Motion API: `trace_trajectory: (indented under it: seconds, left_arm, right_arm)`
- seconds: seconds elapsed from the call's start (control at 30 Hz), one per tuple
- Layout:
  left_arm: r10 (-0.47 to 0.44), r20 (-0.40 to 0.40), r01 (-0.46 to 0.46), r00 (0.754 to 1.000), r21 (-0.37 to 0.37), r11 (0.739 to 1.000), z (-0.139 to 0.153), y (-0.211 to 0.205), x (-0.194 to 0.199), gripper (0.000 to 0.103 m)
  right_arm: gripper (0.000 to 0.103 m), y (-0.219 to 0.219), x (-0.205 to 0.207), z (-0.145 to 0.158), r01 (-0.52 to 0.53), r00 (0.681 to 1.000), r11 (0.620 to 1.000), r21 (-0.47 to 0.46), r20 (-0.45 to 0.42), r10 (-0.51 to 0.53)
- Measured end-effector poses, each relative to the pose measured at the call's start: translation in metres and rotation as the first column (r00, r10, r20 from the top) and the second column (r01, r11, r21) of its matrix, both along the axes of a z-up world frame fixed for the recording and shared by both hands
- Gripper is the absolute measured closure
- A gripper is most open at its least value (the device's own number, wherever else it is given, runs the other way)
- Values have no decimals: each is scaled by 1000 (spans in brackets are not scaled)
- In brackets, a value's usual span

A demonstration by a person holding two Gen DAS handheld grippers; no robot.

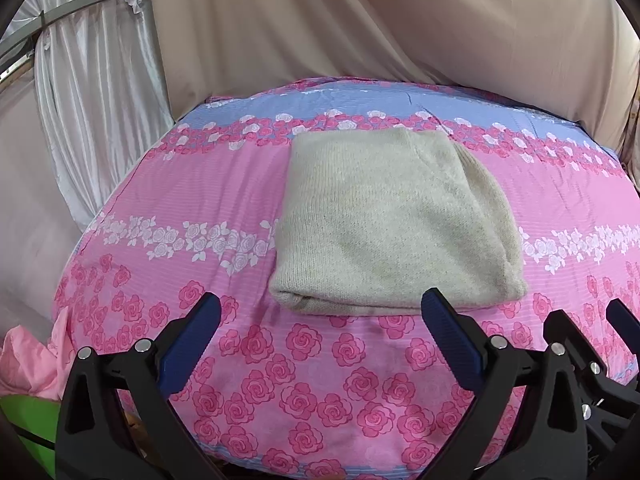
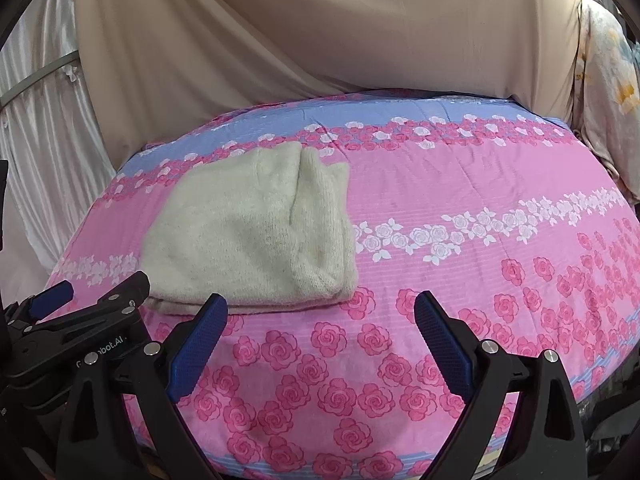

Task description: Fold small clothes

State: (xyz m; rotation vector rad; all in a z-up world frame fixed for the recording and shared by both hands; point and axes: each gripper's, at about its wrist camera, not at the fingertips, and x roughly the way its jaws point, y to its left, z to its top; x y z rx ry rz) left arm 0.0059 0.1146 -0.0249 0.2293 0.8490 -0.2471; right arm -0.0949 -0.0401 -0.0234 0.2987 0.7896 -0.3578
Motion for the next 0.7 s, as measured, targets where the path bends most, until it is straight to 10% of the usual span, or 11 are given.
trace_trajectory:
  seconds: [0.7]
  left_arm:
    - [22,-22,-21,1000,12,1000,-9,1,5,6]
  right_arm:
    - [10,-1,3,-8,-18,999,1000,18,-28,19]
